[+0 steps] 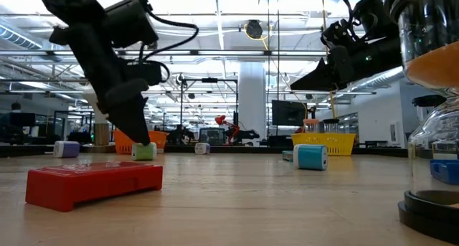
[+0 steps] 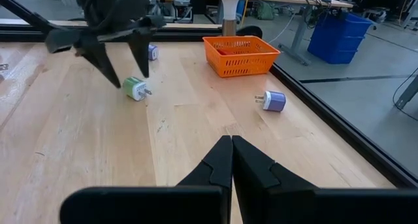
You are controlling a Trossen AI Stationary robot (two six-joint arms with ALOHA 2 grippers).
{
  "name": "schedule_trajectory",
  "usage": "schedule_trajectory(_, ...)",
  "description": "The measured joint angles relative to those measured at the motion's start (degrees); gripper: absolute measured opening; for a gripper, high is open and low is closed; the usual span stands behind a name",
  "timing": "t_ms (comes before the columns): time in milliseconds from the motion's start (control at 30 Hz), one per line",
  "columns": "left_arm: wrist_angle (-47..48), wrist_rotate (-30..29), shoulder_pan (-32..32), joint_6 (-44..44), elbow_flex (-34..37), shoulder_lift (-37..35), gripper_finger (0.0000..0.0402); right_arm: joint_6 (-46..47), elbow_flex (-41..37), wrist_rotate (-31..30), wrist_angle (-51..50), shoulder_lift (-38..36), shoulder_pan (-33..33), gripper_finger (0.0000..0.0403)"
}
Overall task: Pick & Place Office items
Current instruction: Put the top green charger adapter into the green bin
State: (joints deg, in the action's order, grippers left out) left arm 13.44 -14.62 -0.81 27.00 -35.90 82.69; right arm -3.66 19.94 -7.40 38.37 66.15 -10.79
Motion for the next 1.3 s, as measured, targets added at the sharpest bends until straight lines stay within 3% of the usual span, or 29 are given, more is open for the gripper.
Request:
schedule_trajectory(167,-0.32,0.01,0.15,-0.21,0.00,2.96,0.0227,0.00,0.00,0.00,-0.02,0.00,0.00,0.0000)
schedule_trajectory(333,-0.10,-0.57,0.00,-1.54,0.00,3.59,0.0173,0.00,0.00,0.00,0.05,-0.01,0.00,0.0000)
schedule_trajectory(433,-1.16,-3.17,-0.43,-2.58,0.00,3.59,0.0134,0.00,0.00,0.02,-0.04,0.00,0.00,0.0000)
schedule_trajectory(500,-3.39,-5.61,-0.86,-2.92,0.21,3.59,0.0130,0.00,0.00,0.02,-0.37,0.00,0.00,0.0000)
schedule_trajectory(633,-17.83,-6.61,-1.31,-6.08,4.30,3.57,0.0130,2.17,0.00,0.10,-1.32,-0.02,0.00,0.0000)
schedule_trajectory(833,-55.51,-6.58,-1.05,-15.18,15.85,4.68,0.0130,10.50,0.54,0.18,-1.54,-0.13,-0.45,0.0000)
schedule_trajectory(967,-72.75,-5.10,-0.13,-20.78,18.94,8.35,0.0130,16.43,4.24,0.17,-6.70,0.78,-0.47,0.0002)
schedule_trajectory(1133,-78.35,-3.98,1.21,-26.41,15.39,15.81,0.0130,23.23,12.70,0.68,-17.56,6.41,0.13,0.0035)
schedule_trajectory(1300,-78.32,-9.73,2.03,-31.07,8.62,23.50,0.0130,30.68,20.63,4.99,-23.21,15.27,0.11,0.0096)
